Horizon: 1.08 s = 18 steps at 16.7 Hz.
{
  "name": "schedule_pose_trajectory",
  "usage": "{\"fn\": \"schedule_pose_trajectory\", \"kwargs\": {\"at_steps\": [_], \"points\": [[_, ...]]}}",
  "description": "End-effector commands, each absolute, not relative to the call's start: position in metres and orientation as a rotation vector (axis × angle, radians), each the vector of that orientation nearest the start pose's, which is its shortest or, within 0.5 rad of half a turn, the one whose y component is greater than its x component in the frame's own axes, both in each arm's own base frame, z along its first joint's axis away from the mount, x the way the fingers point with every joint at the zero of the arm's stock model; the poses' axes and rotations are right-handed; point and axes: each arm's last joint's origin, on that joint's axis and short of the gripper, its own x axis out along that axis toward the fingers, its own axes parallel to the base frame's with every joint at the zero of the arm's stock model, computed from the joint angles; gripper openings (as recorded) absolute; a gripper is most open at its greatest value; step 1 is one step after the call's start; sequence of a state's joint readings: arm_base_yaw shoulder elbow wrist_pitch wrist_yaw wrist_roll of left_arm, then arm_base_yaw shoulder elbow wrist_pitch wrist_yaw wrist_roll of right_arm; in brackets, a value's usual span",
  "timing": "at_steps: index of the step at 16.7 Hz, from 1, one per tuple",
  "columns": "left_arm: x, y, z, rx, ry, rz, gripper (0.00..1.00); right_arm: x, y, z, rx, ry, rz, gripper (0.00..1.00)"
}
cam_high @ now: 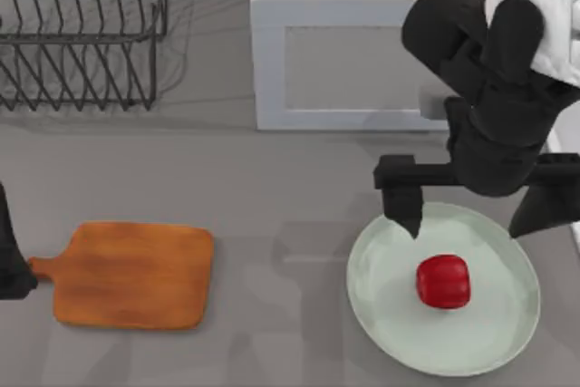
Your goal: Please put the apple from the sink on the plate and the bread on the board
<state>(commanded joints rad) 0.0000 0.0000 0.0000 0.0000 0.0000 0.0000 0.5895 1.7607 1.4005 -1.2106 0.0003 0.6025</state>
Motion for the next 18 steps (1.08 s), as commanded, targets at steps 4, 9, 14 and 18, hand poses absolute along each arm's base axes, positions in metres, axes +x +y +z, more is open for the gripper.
{"fn": "schedule_pose_trajectory", "kwargs": {"at_steps": [4, 9, 14, 18], "points": [[0.106, -0.001, 0.16, 0.0, 0.0, 0.0, 1.0, 0.27, 0.184, 0.23, 0.009, 1.572, -0.009, 1.0], [0.106, -0.001, 0.16, 0.0, 0.0, 0.0, 1.0, 0.263, 0.165, 0.237, 0.043, 1.498, 0.027, 1.0], [0.106, -0.001, 0.16, 0.0, 0.0, 0.0, 1.0, 0.226, 0.108, 0.256, 0.132, 1.215, 0.119, 1.0], [0.106, -0.001, 0.16, 0.0, 0.0, 0.0, 1.0, 0.173, 0.057, 0.258, 0.176, 0.834, 0.168, 1.0]]}}
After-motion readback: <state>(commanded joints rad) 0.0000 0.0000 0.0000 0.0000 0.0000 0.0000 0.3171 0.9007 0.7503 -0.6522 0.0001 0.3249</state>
